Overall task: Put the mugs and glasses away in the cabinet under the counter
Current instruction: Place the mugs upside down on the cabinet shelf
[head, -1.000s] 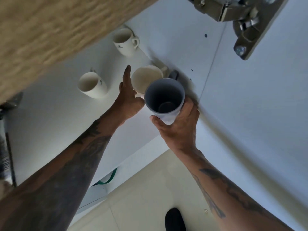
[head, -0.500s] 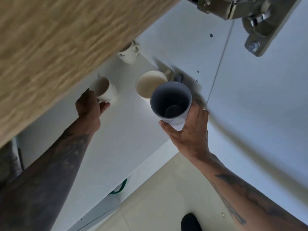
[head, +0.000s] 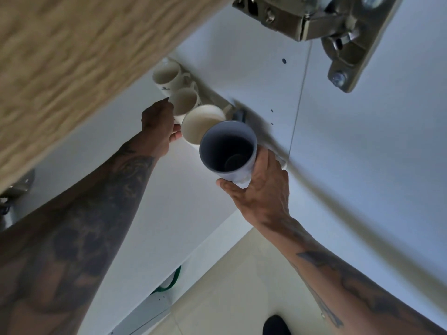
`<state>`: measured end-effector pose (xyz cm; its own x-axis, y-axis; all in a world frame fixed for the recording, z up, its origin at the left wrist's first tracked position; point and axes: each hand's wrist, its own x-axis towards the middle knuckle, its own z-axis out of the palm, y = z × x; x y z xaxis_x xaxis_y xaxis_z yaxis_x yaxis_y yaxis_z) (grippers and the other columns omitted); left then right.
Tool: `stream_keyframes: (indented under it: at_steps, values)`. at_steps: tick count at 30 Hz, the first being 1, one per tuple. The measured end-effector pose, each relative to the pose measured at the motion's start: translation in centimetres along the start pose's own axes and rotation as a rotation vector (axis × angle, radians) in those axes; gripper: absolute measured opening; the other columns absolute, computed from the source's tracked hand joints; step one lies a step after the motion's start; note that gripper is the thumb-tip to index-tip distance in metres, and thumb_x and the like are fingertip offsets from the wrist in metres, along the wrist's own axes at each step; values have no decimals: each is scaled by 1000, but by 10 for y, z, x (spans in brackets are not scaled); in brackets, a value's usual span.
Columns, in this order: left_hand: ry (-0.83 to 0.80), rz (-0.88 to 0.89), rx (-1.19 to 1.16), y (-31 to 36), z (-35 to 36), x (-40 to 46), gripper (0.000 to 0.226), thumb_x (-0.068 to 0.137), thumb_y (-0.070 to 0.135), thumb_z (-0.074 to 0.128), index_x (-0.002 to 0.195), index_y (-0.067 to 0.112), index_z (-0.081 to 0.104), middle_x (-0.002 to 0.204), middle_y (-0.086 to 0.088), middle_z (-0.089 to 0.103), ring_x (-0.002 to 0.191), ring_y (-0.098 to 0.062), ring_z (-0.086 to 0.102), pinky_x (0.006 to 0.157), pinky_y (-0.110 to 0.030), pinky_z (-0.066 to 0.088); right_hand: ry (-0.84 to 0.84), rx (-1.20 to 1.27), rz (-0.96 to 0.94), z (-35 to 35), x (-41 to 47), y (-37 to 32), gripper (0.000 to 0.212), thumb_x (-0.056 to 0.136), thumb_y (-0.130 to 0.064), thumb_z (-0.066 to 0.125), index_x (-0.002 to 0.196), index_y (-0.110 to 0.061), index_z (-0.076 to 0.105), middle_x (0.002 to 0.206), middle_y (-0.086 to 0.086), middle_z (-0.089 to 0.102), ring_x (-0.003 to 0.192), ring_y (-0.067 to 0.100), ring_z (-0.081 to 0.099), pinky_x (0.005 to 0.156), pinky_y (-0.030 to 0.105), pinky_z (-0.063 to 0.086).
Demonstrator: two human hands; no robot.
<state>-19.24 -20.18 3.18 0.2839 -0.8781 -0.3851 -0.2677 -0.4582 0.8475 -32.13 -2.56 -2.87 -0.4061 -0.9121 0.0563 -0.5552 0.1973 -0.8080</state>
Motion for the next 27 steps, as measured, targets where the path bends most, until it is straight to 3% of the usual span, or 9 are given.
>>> stream_keyframes:
  at_steps: [3,6,9,12,17,19,21,23,27]
  values:
    - [46,-11,-31,3,-1,4,27,100,27,49,119,14,63,108,-7,65,89,-23,63,63,-33,55,-7,-9,-9,0,3,0,76,64,-49,84,123,-19,47,120,-4,58,109,21,57,83,34,41]
    - [176,31,-16,8,-9,17,41,102,30,46,136,9,55,117,-7,61,96,-19,56,94,-43,58,-4,-33,-11,2,2,1,75,64,-50,83,123,-20,47,118,-5,57,107,20,56,83,35,42]
    - [95,-3,-148,14,-11,25,26,103,28,47,122,14,57,122,-5,61,115,-22,57,107,-43,50,3,-30,-14,4,2,2,75,65,-50,82,124,-19,48,116,-4,57,106,20,56,82,36,43]
    - [-44,-78,-361,18,3,19,17,102,32,48,114,20,54,128,-9,58,128,-28,56,105,-38,50,9,-40,-16,6,3,3,75,65,-52,82,124,-21,48,115,-5,56,105,19,56,80,30,37]
    - [-110,-6,-359,15,24,15,29,103,36,46,106,12,62,102,-10,72,90,-26,69,81,-38,57,23,-58,-12,9,7,2,75,65,-55,81,125,-22,48,117,-6,57,106,17,56,81,27,32]
    - [-114,-32,-428,11,20,18,34,104,42,42,110,14,59,97,-8,71,86,-22,71,76,-34,58,19,-62,-19,10,7,3,76,66,-55,81,126,-22,47,118,-6,57,107,18,56,81,28,32]
    - [-100,-65,-462,6,11,17,50,103,49,40,139,14,47,124,-11,65,114,-23,66,99,-40,52,8,-63,-25,9,8,4,77,66,-55,81,127,-22,47,119,-7,56,108,18,56,81,30,35]
    - [-50,-104,-448,-3,2,14,62,103,52,39,153,16,35,149,-12,49,139,-26,48,117,-44,36,-10,-50,-22,6,8,4,79,66,-53,81,129,-21,46,121,-7,56,109,17,56,84,31,37]
    - [18,-92,-378,-28,-18,-11,61,104,50,34,154,15,36,158,-13,39,144,-26,41,118,-42,33,-103,9,-24,-5,9,4,88,64,-51,83,136,-22,40,129,-7,54,118,18,53,94,37,44]
